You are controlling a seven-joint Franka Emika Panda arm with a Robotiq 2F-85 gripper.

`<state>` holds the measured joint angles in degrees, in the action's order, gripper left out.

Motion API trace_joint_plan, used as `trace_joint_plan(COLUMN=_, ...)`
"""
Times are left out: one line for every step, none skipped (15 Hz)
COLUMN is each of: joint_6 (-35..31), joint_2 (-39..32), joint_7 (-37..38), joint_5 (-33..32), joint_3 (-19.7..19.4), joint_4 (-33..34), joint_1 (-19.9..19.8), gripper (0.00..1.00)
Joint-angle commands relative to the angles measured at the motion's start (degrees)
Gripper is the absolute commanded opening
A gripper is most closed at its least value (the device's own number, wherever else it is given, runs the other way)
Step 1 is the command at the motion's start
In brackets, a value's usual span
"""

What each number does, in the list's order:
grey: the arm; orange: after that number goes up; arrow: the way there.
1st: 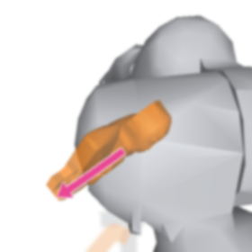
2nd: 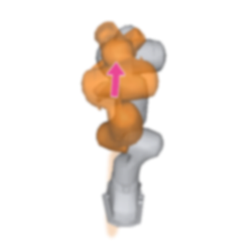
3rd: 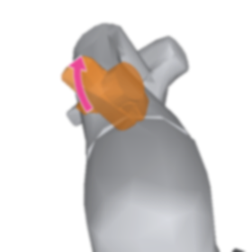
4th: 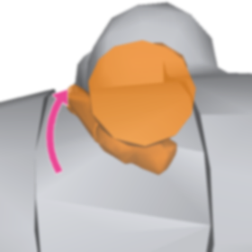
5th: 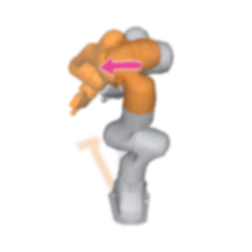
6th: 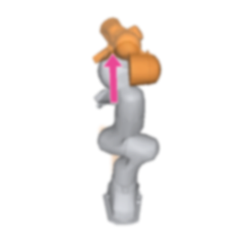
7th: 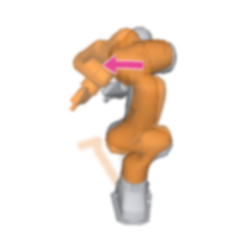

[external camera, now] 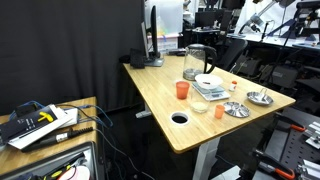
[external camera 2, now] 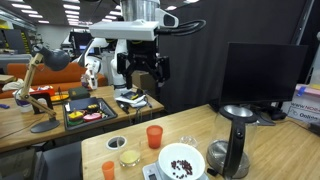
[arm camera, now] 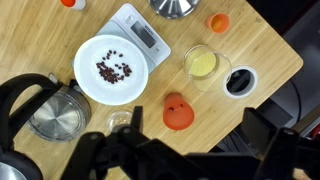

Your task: Pour the contents in the red cup into the white bowl

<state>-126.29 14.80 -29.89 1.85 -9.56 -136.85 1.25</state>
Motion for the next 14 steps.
trace_joint_plan(joint_6=1.80, joint_2=-3.63, joint_7=-0.51, joint_5=-0.55, joint_3=1.38, joint_4=5.82, joint_1=-0.09, gripper=1.00)
trace_joint_plan(joint_6=0.04, joint_2=-4.39, joint_7=1.89, joint_5=-4.61, joint_3=2.79, joint_4=7.27, joint_1=-0.75, gripper=1.00)
trace_joint_plan(joint_6=2.86, joint_2=-5.22, joint_7=2.31, joint_5=-5.00, joint_3=3.37, joint_4=10.28, joint_1=-0.46, gripper=1.00)
trace_joint_plan(joint_6=5.07, joint_2=-5.56, joint_7=3.78, joint_5=-7.41, joint_3=4.42, joint_4=12.87, joint_1=-0.55, gripper=1.00)
trace_joint_plan(joint_6=8.29, joint_2=-5.76, joint_7=4.19, joint_5=-8.47, joint_3=5.24, joint_4=15.65, joint_1=-0.34, gripper=1.00)
trace_joint_plan(joint_6=11.40, joint_2=-5.67, joint_7=4.73, joint_5=-10.31, joint_3=6.21, joint_4=18.12, joint_1=-0.19, gripper=1.00)
trace_joint_plan(joint_6=14.57, joint_2=-5.88, joint_7=4.65, joint_5=-11.26, joint_3=6.91, joint_4=20.47, joint_1=0.00, gripper=1.00)
trace_joint_plan(joint_6=18.07, joint_2=-5.76, joint_7=6.10, joint_5=-13.28, joint_3=7.83, joint_4=22.70, joint_1=-0.04, gripper=1.00)
trace_joint_plan(joint_6=12.57, joint_2=-4.52, joint_7=4.73, joint_5=-10.42, joint_3=7.07, joint_4=19.05, joint_1=0.06, gripper=1.00)
trace_joint_plan(joint_6=15.25, joint_2=-4.51, joint_7=5.36, joint_5=-11.44, joint_3=7.58, joint_4=20.89, joint_1=0.13, gripper=1.00)
trace_joint_plan(joint_6=16.57, joint_2=-4.55, joint_7=5.55, joint_5=-11.84, joint_3=7.76, joint_4=21.64, joint_1=0.16, gripper=1.00)
trace_joint_plan(joint_6=16.83, joint_2=-4.69, joint_7=5.56, joint_5=-12.07, joint_3=7.77, joint_4=21.67, joint_1=0.13, gripper=1.00)
trace_joint_plan(joint_6=16.83, joint_2=-4.97, joint_7=5.57, joint_5=-12.18, joint_3=7.75, joint_4=21.67, joint_1=0.07, gripper=1.00)
trace_joint_plan(joint_6=16.83, joint_2=-5.20, joint_7=5.56, joint_5=-12.19, joint_3=7.73, joint_4=21.66, joint_1=0.02, gripper=1.00)
